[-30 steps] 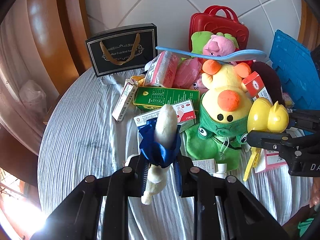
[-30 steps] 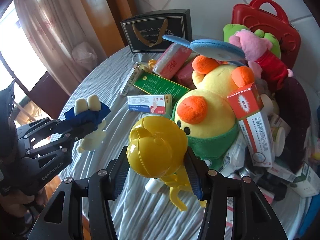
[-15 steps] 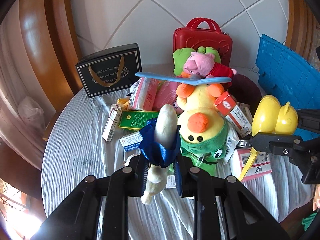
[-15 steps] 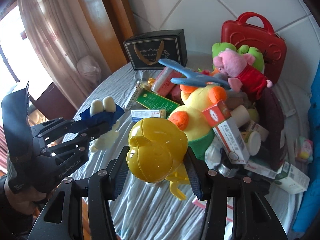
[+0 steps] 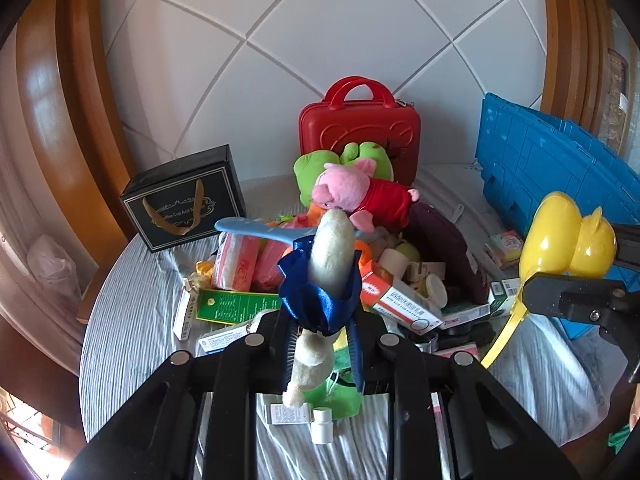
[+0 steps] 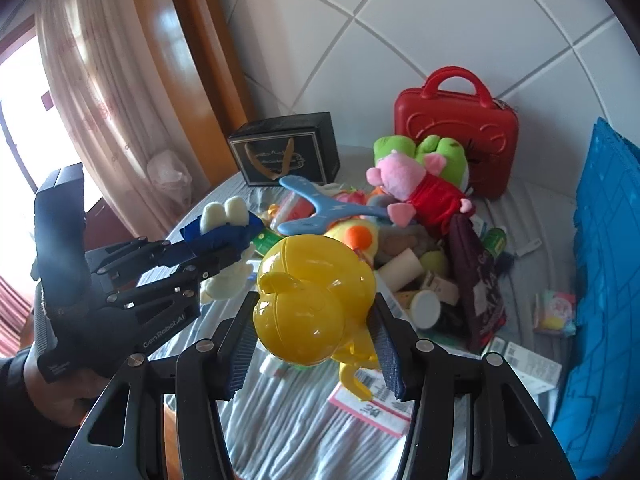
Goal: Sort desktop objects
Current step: 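Carry the plush and the yellow duck toy with both tools over the blue crate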
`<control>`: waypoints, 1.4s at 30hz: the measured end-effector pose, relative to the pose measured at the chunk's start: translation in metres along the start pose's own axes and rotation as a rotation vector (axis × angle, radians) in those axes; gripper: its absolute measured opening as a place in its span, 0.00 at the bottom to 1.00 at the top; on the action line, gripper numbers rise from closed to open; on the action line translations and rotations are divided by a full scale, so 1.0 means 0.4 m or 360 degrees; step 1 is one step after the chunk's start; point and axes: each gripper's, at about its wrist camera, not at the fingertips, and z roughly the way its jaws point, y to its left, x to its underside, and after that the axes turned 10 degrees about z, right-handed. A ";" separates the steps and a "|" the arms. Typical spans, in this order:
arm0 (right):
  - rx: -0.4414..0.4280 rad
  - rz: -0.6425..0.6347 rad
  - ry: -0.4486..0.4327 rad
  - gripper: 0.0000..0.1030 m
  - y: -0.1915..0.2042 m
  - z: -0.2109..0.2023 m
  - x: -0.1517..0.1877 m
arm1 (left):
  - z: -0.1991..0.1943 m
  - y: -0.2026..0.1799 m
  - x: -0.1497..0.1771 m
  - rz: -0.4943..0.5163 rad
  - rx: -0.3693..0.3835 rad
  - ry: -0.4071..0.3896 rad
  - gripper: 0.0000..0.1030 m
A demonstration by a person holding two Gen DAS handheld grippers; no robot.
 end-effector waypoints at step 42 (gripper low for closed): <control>0.0126 0.0264 -0.0466 0.50 -0.521 -0.642 -0.149 | -0.131 -0.706 -0.542 0.0313 0.0256 -0.0346 0.21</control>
